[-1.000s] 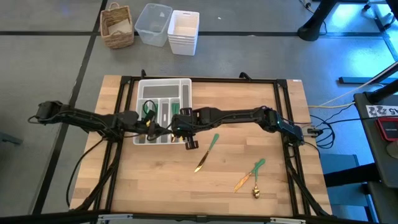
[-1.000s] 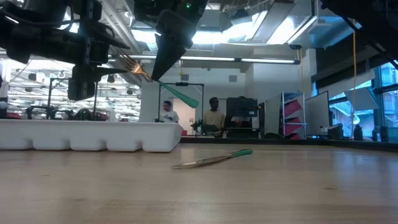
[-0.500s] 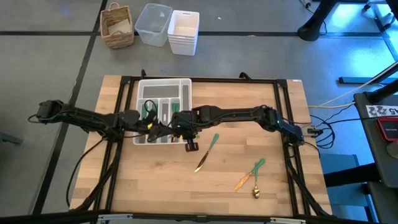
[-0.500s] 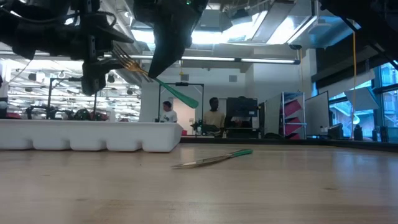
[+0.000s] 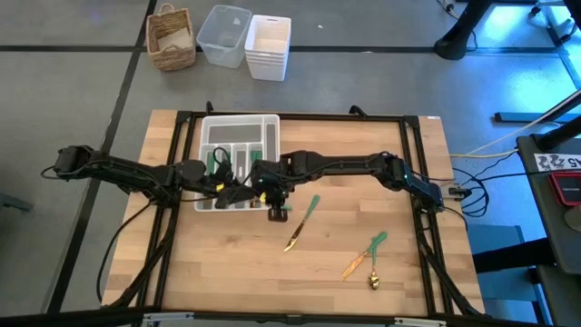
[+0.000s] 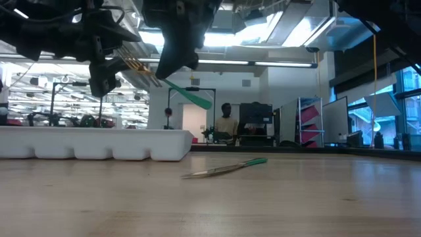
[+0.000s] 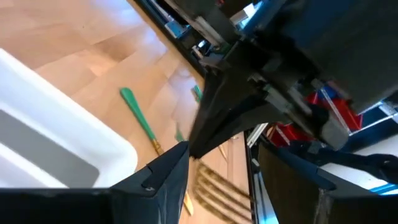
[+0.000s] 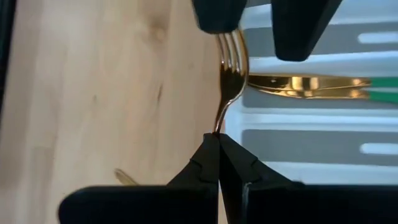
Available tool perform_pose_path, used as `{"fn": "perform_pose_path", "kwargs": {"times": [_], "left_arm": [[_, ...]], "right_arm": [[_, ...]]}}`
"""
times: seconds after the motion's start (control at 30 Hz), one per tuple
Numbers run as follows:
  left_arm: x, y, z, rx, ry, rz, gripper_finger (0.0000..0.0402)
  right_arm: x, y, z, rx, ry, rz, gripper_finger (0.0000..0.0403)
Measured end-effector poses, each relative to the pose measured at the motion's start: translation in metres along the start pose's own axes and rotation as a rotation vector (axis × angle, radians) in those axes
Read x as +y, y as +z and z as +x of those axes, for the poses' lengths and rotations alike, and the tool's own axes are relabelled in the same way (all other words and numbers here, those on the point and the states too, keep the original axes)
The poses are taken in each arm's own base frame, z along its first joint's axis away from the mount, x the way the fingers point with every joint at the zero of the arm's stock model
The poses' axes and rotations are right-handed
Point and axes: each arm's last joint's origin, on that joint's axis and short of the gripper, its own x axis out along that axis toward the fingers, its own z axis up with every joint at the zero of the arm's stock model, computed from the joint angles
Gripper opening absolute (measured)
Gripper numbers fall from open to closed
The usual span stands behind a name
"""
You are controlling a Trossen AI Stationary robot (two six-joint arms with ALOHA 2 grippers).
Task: Sort silverware
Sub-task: Put the green fork into the white silverware tray
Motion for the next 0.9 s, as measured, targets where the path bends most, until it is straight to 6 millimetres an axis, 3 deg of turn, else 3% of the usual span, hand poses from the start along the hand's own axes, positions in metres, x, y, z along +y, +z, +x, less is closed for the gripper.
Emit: {"fn": "perform_pose_path", "kwargs": {"times": [0.4, 0.9], "left_arm": [[-0.001, -0.007, 0.000, 0.057, 0.003, 0.023, 0.0186], [0.003, -0.011, 0.000, 0.071, 0.064, 0.075, 0.0171]], "right_arm": [[0.001, -0.003, 0.000, 0.031, 0.022, 0.241, 0.0001], [0.004, 0.001, 0.000, 0.004, 0.094, 0.242, 0.0001]]}}
